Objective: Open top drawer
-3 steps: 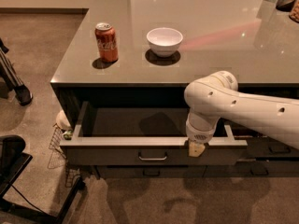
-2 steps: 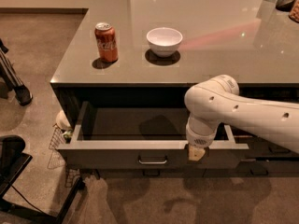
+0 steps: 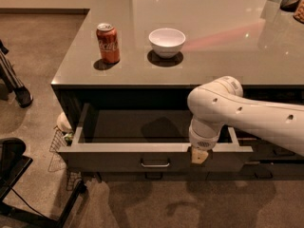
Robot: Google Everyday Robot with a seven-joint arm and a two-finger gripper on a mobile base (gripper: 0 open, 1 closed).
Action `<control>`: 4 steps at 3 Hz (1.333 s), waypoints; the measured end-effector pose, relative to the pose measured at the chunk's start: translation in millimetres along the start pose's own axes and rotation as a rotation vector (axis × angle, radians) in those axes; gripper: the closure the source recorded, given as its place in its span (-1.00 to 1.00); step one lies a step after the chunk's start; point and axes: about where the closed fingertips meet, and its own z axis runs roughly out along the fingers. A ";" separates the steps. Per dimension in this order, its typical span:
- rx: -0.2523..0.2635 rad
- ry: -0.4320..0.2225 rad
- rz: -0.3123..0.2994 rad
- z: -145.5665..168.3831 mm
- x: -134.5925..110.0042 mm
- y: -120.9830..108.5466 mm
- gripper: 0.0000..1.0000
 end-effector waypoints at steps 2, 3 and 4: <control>0.000 0.000 0.000 -0.7 0.0 0.0 1.00; 0.000 0.000 0.000 -0.7 0.0 0.0 0.64; 0.000 0.000 0.000 -0.7 0.0 0.0 0.18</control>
Offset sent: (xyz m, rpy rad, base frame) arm -0.5421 -0.0328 0.0963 0.0363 -0.6230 -0.9171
